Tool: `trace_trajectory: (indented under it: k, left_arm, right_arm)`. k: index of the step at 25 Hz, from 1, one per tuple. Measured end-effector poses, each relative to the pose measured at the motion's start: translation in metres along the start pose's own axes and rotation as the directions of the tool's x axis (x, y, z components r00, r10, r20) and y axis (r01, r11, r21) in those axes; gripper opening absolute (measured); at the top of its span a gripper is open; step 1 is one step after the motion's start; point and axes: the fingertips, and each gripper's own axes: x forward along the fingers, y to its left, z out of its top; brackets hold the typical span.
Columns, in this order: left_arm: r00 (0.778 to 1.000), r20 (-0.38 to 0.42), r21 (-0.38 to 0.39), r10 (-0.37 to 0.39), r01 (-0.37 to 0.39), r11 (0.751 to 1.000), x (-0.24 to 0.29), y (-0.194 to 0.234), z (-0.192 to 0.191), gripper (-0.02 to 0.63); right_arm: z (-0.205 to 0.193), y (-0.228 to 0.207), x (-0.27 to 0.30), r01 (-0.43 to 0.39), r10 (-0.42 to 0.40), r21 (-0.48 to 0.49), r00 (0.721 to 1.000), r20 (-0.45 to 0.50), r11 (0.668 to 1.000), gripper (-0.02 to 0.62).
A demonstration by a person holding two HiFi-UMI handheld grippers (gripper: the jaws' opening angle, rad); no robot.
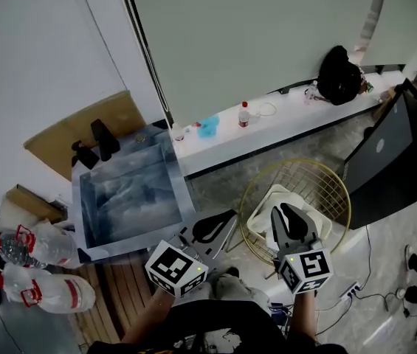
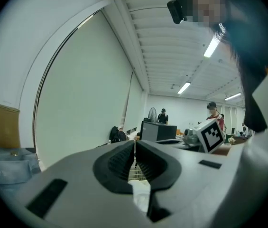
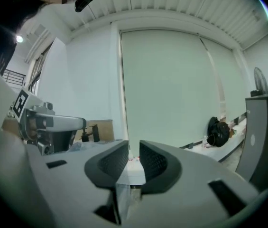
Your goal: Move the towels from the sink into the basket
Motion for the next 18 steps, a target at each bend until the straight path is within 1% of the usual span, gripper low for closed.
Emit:
trace_trajectory:
  k: [4,7,9,14,18]
  left_arm:
    - [0.999,0.019,0.0,0.044,-0.044,0.999,-0.043,0.006,0.003,0.014]
    - [0.997,0.028,-0.002,0.075,-0.075,0.997,-0.077,0.008,0.001,0.014]
    - [0.994,0.032,-0.003,0.1,-0.1,0.995,-0.1,0.01,-0.001,0.014]
    - [0.987,0.049,-0.012,0.154,-0.154,0.988,-0.152,0.017,-0.005,0.014]
    - [0.98,0.064,-0.018,0.188,-0.187,0.982,-0.185,0.019,-0.009,0.014]
  right_arm:
    - [0.005,0.048,-0.001,-0.049,0.049,-0.005,0.998,-0.026,0.999,0.061]
    - [0.003,0.086,-0.003,-0.1,0.099,-0.028,0.995,-0.026,0.995,0.055]
    - [0.002,0.112,-0.004,-0.132,0.13,-0.044,0.99,-0.045,0.99,0.051]
    - [0.002,0.173,-0.005,-0.205,0.201,-0.07,0.978,-0.056,0.976,0.044]
    - [0.002,0.207,-0.011,-0.24,0.242,-0.089,0.97,0.014,0.967,0.034]
